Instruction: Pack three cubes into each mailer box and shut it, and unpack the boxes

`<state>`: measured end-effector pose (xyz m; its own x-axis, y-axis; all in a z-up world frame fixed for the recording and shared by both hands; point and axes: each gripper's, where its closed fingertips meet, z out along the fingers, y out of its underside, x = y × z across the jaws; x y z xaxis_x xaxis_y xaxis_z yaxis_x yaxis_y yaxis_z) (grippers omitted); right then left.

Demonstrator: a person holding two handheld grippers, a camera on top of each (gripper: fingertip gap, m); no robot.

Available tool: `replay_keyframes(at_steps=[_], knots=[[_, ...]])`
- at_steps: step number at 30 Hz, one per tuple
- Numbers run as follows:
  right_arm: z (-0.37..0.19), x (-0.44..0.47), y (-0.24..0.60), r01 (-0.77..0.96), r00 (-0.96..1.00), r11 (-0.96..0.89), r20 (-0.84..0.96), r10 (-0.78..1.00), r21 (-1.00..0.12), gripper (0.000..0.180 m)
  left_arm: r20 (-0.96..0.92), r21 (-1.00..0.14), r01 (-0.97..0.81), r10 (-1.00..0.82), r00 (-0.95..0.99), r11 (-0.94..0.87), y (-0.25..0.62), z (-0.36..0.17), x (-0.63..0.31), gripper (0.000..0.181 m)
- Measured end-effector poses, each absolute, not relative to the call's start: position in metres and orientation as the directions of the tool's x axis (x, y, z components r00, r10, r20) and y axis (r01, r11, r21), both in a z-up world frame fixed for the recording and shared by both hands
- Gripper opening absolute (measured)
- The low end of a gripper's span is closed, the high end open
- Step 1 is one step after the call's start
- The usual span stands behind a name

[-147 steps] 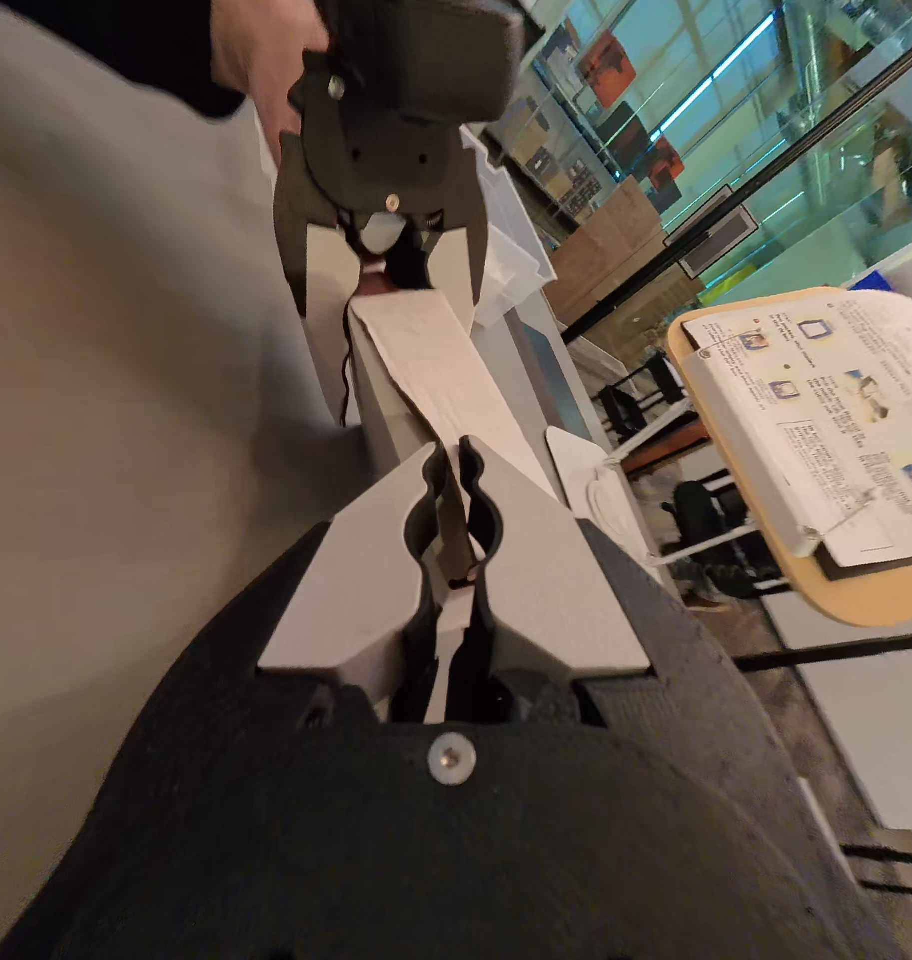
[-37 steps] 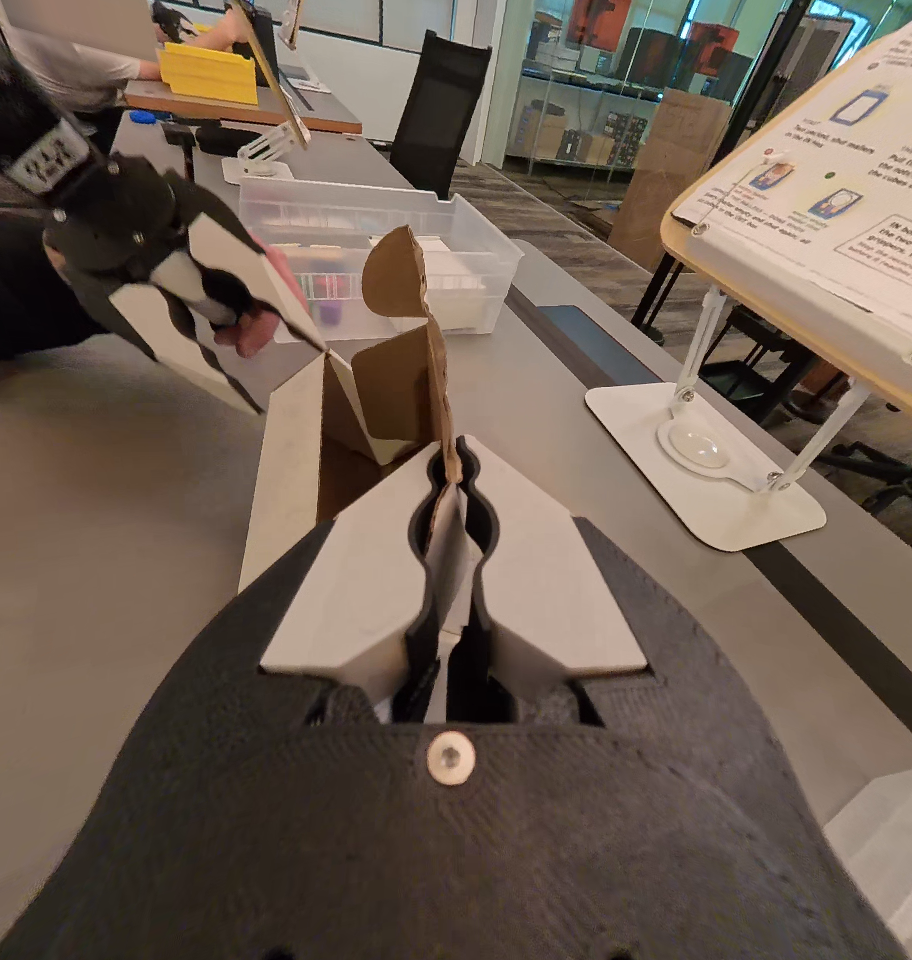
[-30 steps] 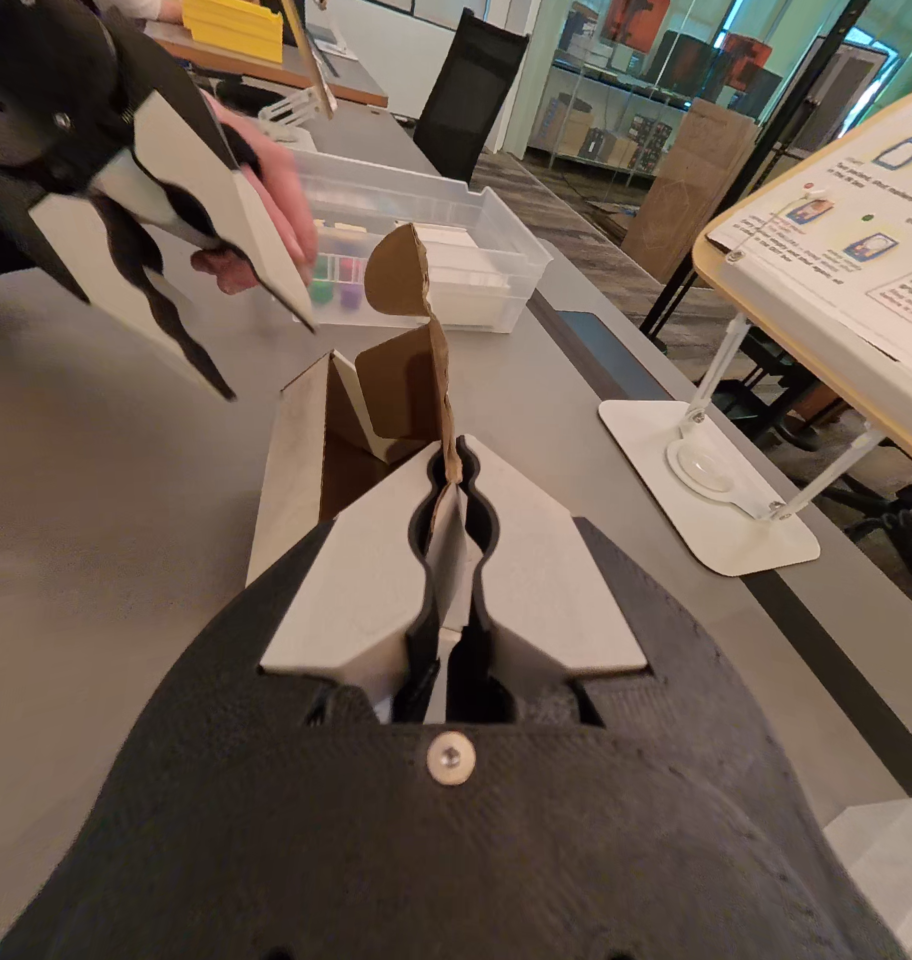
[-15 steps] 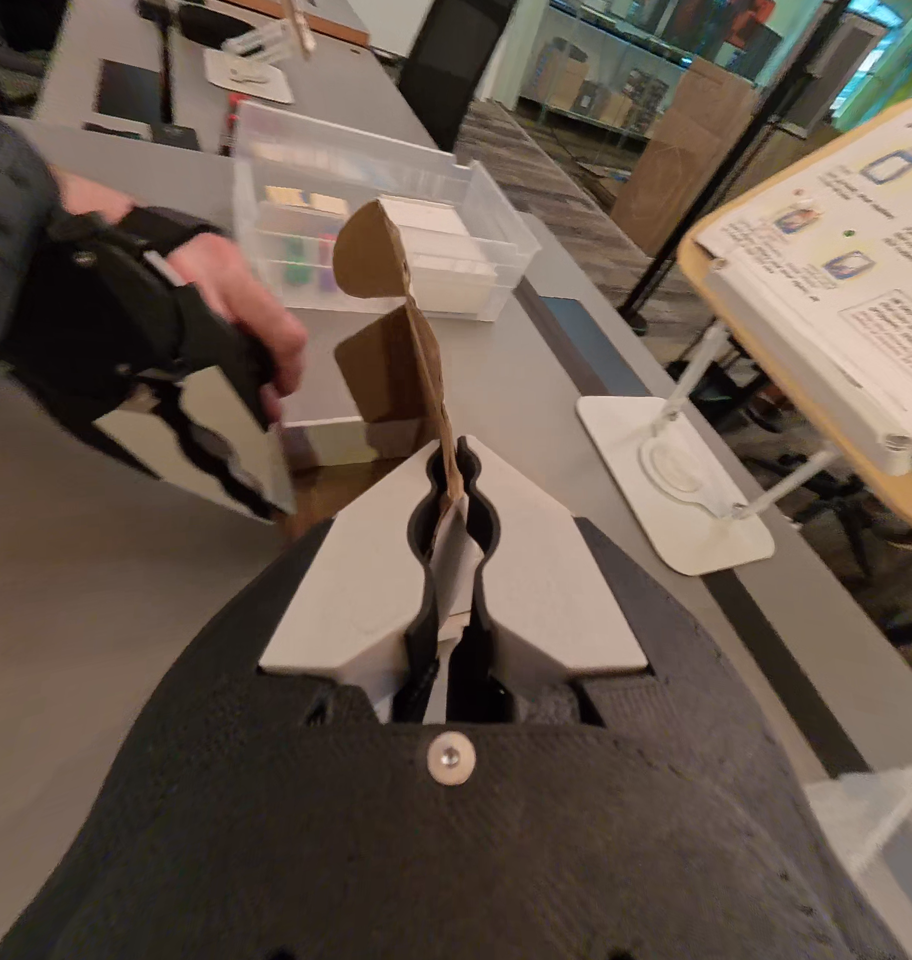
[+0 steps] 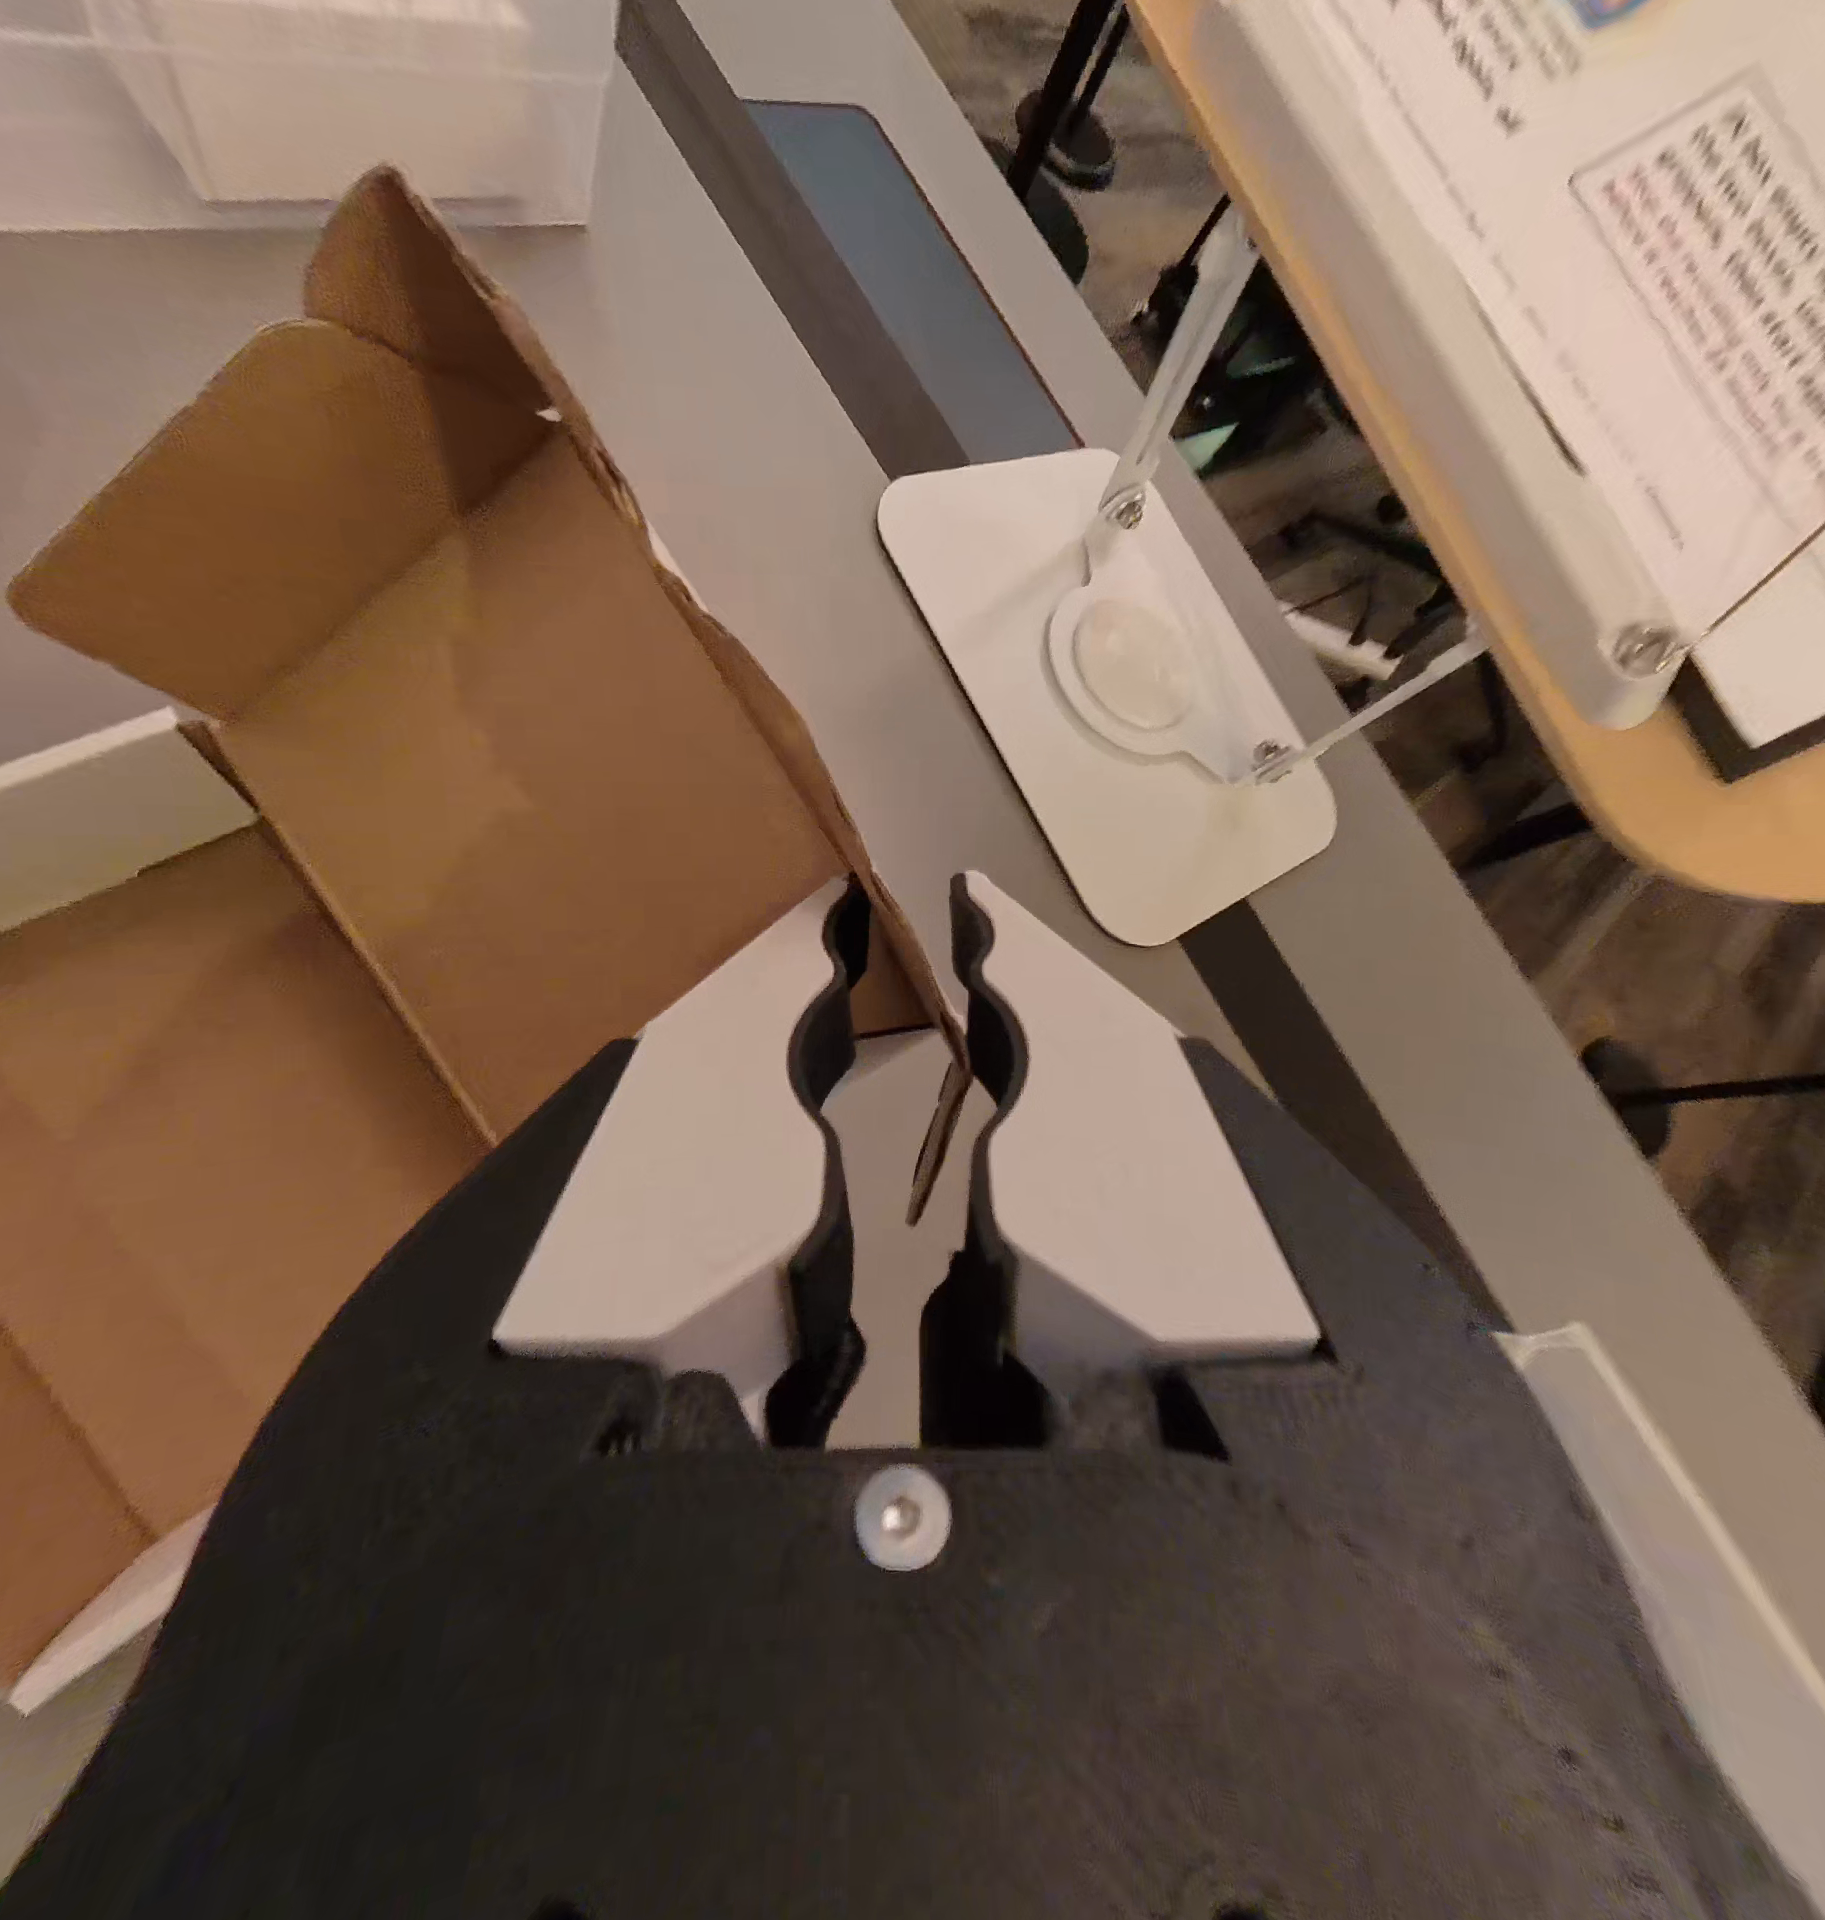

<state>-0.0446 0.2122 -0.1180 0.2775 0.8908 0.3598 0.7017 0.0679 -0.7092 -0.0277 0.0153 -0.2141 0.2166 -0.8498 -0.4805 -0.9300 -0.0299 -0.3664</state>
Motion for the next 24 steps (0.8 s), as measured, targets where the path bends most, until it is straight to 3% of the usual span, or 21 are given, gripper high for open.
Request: replay_keyframes(at_steps=[6, 13, 16, 17, 19, 24], knots=[[-0.146, -0.051, 0.231, 0.679, 0.342, -0.171, 0.102, 0.934, -0.714, 0.019, -0.461, -0.391, -0.92, -0.86, 0.217, -0.023, 0.014, -0.214, -0.026, 0.004], [-0.197, -0.043, 0.254, 0.825, 0.312, -0.192, 0.144, 0.939, -0.532, 0.039, -0.424, -0.418, -0.908, -0.88, 0.215, -0.02, 0.012, -0.214, -0.026, 0.004], [-0.222, -0.033, 0.258, 0.926, 0.174, -0.036, 0.341, 0.924, -0.375, 0.032, -0.421, -0.424, -0.906, -0.881, 0.216, -0.02, 0.011, -0.214, -0.025, 0.004], [-0.223, -0.036, 0.257, 0.93, 0.145, 0.006, 0.382, 0.913, -0.368, 0.03, -0.419, -0.423, -0.906, -0.882, 0.214, -0.019, 0.012, -0.214, -0.025, 0.004], [-0.218, -0.04, 0.255, 0.938, 0.07, 0.106, 0.478, 0.875, -0.331, 0.024, -0.411, -0.423, -0.906, -0.887, 0.212, -0.02, 0.011, -0.214, -0.025, 0.004], [-0.196, -0.046, 0.241, 0.916, -0.205, 0.383, 0.686, 0.699, -0.116, 0.019, -0.404, -0.415, -0.91, -0.893, 0.198, -0.014, 0.012, -0.214, -0.025, 0.003]])
